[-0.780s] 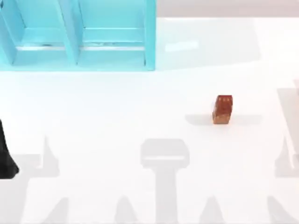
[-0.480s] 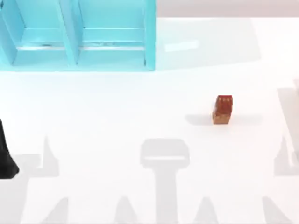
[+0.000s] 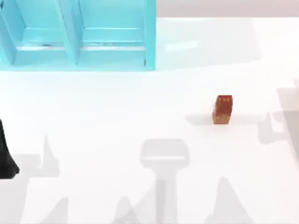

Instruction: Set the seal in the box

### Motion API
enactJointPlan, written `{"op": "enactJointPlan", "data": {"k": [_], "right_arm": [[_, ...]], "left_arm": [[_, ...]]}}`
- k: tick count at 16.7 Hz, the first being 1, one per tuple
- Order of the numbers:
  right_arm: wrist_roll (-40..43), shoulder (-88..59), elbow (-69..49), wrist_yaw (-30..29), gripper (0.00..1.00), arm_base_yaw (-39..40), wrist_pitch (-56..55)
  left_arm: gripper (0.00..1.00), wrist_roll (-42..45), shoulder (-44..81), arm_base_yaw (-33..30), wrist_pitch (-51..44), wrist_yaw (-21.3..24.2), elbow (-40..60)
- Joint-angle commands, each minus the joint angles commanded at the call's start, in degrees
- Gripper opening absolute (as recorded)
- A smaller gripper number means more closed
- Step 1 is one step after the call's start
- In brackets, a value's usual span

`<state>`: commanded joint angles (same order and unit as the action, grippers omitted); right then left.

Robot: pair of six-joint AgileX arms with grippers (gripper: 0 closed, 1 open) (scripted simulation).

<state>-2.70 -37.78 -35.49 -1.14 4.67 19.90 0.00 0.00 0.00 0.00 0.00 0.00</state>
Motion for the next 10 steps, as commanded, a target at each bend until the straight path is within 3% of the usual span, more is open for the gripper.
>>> {"op": "enactJointPlan", "data": {"k": [10], "right_arm": [[-8.98, -64.67, -49.48, -0.86, 1.0, 9.14, 35.58]], "left_arm": [[1.0, 0.0, 0.0, 0.0, 0.0, 0.0, 0.0]]}}
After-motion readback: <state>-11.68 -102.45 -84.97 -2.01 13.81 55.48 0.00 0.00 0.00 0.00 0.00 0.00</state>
